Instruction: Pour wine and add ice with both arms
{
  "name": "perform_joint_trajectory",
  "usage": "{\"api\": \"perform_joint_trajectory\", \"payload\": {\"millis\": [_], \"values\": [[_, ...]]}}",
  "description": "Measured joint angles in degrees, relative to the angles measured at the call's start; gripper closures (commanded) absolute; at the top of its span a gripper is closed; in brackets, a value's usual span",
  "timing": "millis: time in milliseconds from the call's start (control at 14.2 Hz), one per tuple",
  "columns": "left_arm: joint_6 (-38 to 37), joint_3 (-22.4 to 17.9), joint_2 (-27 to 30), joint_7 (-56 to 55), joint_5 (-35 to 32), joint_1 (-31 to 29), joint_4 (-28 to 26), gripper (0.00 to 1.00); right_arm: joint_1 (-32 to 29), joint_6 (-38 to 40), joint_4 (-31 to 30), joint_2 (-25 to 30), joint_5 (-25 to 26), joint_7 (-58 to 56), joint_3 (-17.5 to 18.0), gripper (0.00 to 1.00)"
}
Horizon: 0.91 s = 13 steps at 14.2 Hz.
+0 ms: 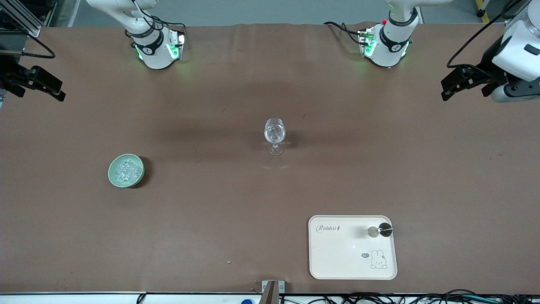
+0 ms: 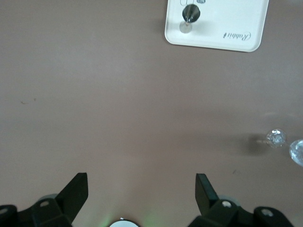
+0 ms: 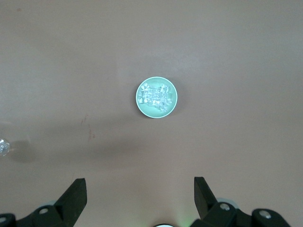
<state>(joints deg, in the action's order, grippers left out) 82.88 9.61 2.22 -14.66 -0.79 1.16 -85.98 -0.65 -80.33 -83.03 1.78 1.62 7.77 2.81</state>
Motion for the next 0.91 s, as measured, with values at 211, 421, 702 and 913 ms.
{"api": "perform_joint_trajectory", "payload": {"millis": [211, 421, 702, 913], "values": [[0.0, 0.0, 3.1, 0.2, 0.3, 0.0, -3.4, 0.0, 0.1, 0.0, 0.0, 0.6, -0.7, -3.9, -0.5, 0.0], [0.1, -0.5, 4.9, 2.9, 0.3, -0.2, -4.7, 0.0, 0.3, -0.1, -0.1, 0.6, -0.9, -7.8, -1.4, 0.0], [0.1, -0.8, 5.1, 4.7, 0.3, -0.3, -4.7, 0.0, 0.3, -0.9, -0.2, 0.6, -1.0, -8.8, -2.3, 0.0], [0.4, -0.8, 4.8, 4.7, 0.3, -0.3, -4.3, 0.0, 0.3, -1.0, -0.2, 0.6, -1.0, -8.9, -2.4, 0.0]]}}
